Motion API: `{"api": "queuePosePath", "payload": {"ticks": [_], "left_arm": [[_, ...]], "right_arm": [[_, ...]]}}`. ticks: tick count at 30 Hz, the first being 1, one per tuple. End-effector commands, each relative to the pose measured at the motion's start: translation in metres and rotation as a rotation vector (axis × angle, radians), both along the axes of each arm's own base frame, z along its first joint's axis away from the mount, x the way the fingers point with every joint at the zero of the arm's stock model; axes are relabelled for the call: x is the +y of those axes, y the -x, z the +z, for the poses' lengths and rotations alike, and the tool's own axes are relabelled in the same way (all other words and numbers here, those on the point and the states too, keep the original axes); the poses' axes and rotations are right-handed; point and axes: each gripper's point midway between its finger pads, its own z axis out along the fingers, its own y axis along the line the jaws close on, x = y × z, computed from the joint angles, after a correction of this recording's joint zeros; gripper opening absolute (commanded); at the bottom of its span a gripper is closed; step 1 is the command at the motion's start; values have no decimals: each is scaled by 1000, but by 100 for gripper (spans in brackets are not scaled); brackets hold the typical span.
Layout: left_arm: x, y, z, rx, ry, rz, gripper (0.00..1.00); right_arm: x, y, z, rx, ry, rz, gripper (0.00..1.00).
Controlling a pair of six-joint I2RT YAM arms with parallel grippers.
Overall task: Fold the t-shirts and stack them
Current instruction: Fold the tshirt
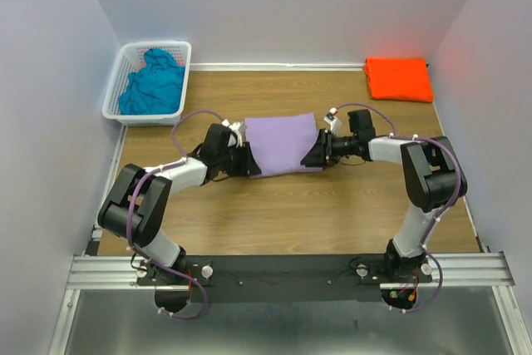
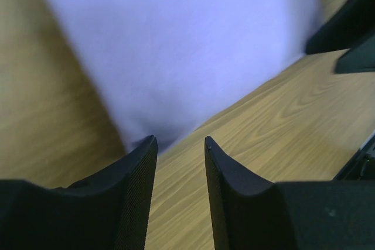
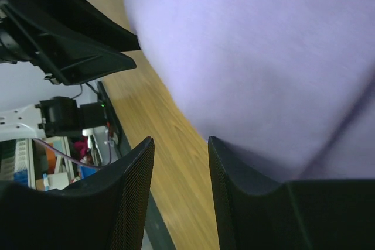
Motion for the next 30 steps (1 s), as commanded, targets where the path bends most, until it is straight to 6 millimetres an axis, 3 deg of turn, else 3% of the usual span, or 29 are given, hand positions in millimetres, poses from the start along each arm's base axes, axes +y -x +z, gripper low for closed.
{"api": "queuePosePath", "payload": {"ticks": [1, 3, 6, 9, 12, 13, 15, 17, 21, 24, 27, 28, 30], "left_arm": [[12, 6, -25, 54, 13, 85, 45], [20, 17, -42, 104, 4, 117, 45], [24, 25, -47, 126, 14, 129, 44], [23, 28, -26, 95, 43, 116, 45], [29, 25, -5, 47, 32, 147, 48], [31, 21, 14, -7, 42, 163, 50], [43, 15, 28, -57, 2, 216, 55], [51, 5, 53, -150, -14, 258, 58], [68, 2, 70, -206, -66, 310, 60], [75, 3, 77, -231, -88, 323, 60], [79, 8, 81, -248, -103, 324, 60], [82, 9, 80, -251, -110, 327, 61], [85, 12, 78, -256, -123, 332, 61]], "right_arm": [[-17, 6, -38, 7, 32, -8, 49], [-26, 6, -48, 26, 52, -39, 49], [-38, 2, -50, 31, 82, -99, 49], [-38, 0, -31, -6, 71, -114, 49], [-32, -6, 7, -64, 22, -119, 49], [-29, -7, 17, -78, 7, -115, 49], [-15, -9, 44, -120, -33, -82, 50], [5, -6, 60, -134, -57, -46, 51], [50, -7, 85, -181, -137, 13, 53], [82, -4, 70, -106, -215, 38, 54], [99, -6, 47, -91, -222, 55, 55], [102, -5, 20, -29, -202, 52, 55], [104, -5, -2, 6, -190, 38, 55]]}}
